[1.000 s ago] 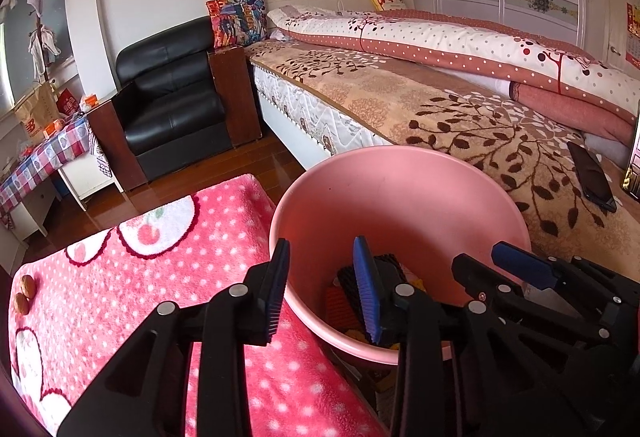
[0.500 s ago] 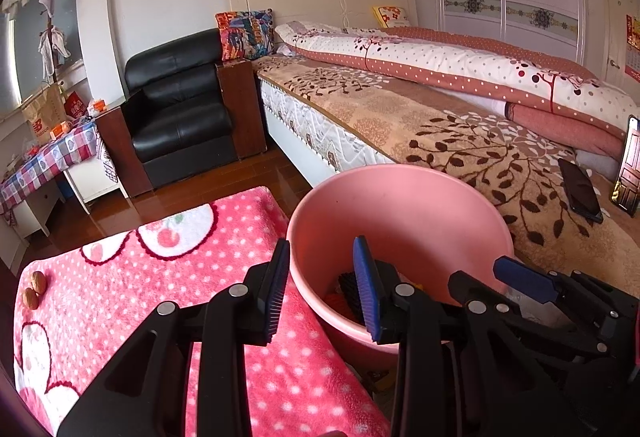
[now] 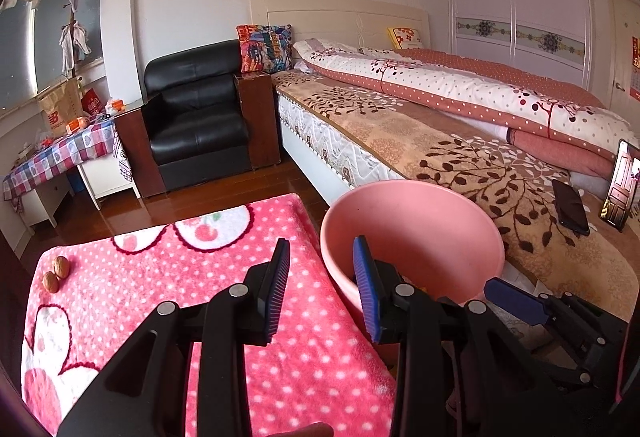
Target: Collect trash
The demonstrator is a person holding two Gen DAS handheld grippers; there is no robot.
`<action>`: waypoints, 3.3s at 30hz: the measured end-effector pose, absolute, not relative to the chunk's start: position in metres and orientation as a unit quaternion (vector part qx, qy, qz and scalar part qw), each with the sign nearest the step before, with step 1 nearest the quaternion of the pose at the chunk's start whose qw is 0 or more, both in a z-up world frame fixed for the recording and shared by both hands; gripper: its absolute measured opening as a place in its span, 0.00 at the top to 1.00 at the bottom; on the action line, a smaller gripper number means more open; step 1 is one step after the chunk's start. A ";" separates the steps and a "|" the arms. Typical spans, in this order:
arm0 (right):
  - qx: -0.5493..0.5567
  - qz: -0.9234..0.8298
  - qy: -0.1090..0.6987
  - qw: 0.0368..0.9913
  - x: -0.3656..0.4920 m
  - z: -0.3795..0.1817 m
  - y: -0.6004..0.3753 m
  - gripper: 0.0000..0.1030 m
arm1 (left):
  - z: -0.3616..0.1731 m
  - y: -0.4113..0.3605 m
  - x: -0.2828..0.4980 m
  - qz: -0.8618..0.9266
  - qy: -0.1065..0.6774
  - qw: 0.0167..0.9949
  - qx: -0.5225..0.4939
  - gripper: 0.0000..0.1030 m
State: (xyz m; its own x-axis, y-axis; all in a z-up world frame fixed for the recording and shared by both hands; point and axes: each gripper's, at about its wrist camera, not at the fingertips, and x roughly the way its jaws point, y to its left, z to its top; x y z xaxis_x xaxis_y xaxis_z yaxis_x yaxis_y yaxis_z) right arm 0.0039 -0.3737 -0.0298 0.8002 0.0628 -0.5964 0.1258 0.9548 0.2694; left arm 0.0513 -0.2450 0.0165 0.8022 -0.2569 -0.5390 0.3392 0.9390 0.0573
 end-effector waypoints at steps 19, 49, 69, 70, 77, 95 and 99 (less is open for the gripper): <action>0.136 0.005 0.291 0.947 -0.031 -0.007 -0.330 0.43 | 0.024 -0.180 0.015 -0.125 0.260 0.956 0.049 0.68; 0.104 0.027 0.285 0.952 -0.041 0.002 -0.284 0.43 | 0.023 -0.138 -0.001 -0.114 0.260 0.959 0.020 0.68; 0.101 0.030 0.290 0.951 -0.040 0.001 -0.280 0.43 | 0.015 -0.133 0.003 -0.112 0.271 0.956 0.014 0.68; 0.102 0.030 0.290 0.951 -0.040 0.001 -0.280 0.43 | 0.015 -0.132 0.003 -0.112 0.271 0.956 0.014 0.68; 0.102 0.030 0.290 0.951 -0.040 0.001 -0.280 0.43 | 0.012 -0.132 0.004 -0.112 0.274 0.955 0.012 0.68; 0.103 0.031 0.293 0.950 -0.041 -0.004 -0.278 0.43 | 0.010 -0.130 0.004 -0.111 0.275 0.955 0.012 0.68; 0.103 0.031 0.294 0.950 -0.041 -0.003 -0.278 0.43 | 0.010 -0.131 0.004 -0.111 0.275 0.955 0.012 0.68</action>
State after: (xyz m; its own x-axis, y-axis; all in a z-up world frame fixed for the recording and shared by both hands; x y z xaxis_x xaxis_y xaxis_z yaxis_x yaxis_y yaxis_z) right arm -0.0409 -0.2782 -0.0034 0.8254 0.1195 -0.5517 0.0014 0.9769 0.2137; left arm 0.0044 -0.1305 0.0097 0.8238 -0.2051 -0.5284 0.2179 0.9752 -0.0388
